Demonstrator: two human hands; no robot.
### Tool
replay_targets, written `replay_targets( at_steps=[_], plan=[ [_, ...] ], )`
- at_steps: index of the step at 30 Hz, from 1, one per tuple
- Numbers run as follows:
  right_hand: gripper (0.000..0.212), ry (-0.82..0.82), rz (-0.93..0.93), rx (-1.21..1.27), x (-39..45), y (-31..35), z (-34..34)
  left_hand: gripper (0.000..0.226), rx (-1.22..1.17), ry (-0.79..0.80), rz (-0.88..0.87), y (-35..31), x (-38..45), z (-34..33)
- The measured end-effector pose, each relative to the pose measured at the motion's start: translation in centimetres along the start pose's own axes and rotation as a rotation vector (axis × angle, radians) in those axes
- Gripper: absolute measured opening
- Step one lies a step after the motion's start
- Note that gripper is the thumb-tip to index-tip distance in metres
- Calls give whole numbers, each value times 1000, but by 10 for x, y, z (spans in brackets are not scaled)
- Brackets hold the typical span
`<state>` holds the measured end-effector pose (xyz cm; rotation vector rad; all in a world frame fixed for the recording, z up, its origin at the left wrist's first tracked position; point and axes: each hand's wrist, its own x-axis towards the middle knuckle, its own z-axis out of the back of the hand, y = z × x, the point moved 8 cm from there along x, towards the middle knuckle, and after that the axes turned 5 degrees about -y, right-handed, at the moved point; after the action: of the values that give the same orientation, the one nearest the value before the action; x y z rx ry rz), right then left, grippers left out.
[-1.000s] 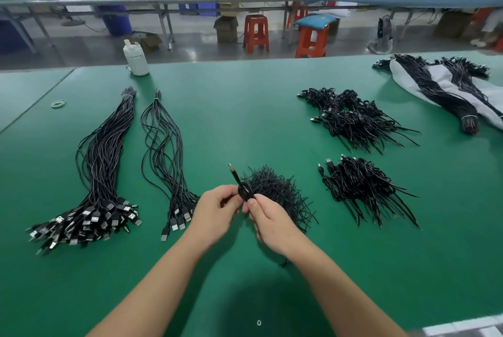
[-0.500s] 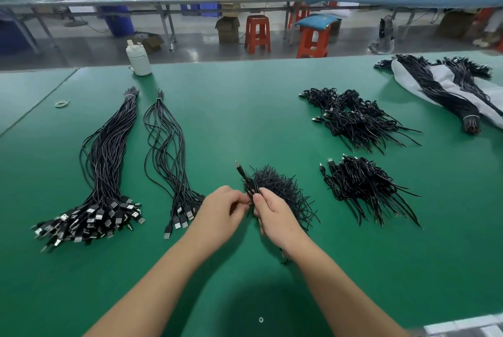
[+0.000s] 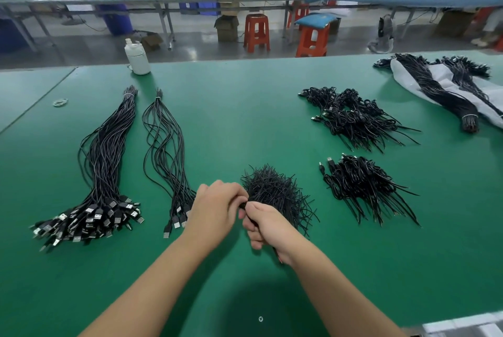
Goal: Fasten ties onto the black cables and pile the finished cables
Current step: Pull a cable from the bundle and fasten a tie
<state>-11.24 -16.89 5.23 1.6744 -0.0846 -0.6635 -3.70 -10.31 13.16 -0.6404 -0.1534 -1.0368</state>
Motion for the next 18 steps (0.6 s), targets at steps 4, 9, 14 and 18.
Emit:
replay_targets(
  at_steps=[4,9,14,18],
  plan=[
    [29,-112,103,-169,3,2,2,11,-150,32,287,20,3,-6],
    [31,-224,402,-856,-3,21,3,14,-259,165,470,38,0,-15],
    [34,-235,601,-1234,-11,29,-1,12,-423,289,560,48,-6,-29],
    [36,-173,647,-1383,-11,25,-3,12,-449,312,611,55,-10,-34]
  ],
)
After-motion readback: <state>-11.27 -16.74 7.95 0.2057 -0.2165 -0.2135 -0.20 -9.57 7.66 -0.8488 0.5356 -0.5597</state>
